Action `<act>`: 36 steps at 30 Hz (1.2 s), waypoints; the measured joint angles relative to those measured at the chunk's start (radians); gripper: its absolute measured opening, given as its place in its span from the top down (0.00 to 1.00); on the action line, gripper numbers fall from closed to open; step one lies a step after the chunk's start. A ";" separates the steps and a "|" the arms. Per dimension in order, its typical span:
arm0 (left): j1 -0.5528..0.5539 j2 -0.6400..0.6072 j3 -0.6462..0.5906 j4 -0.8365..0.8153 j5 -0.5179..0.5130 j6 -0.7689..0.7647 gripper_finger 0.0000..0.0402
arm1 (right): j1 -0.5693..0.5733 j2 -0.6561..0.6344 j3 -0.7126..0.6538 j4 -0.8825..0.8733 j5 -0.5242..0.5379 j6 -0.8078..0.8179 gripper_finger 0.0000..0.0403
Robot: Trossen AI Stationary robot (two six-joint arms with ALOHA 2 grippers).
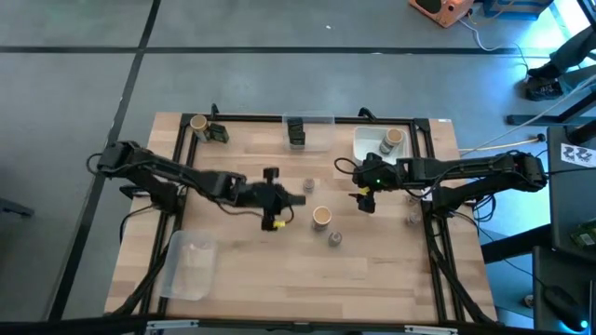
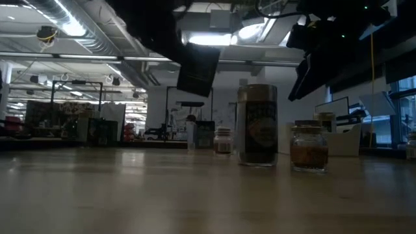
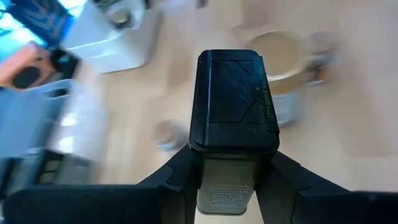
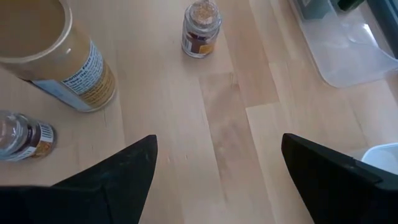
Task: Sort spices by type
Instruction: Put the bottom black seasoning can into the top transparent bin
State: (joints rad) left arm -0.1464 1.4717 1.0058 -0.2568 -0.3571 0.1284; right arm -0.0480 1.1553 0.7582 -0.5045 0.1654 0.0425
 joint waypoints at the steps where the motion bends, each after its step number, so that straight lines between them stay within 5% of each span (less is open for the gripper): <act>1: 0.024 0.000 0.000 0.005 0.010 0.030 0.73 | 0.002 0.000 0.000 0.000 0.000 0.000 0.15; 9: 0.231 0.009 -0.002 0.133 0.187 0.160 0.75 | 0.002 0.000 -0.001 -0.079 0.015 0.003 0.15; 22: 0.478 0.067 -0.002 0.460 0.250 0.193 0.74 | -0.046 0.000 -0.001 -0.049 0.080 -0.102 0.15; 30: 0.561 0.200 0.011 0.664 0.319 0.168 0.75 | -0.129 0.000 -0.001 0.001 0.067 -0.152 0.15; 36: 0.597 0.342 0.136 0.637 0.328 0.193 0.74 | -0.164 0.000 -0.001 0.009 0.051 -0.155 0.15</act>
State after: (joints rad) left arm 0.4509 1.8132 1.1415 0.3803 -0.0296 0.3217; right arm -0.2123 1.1553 0.7570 -0.4955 0.2166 -0.1122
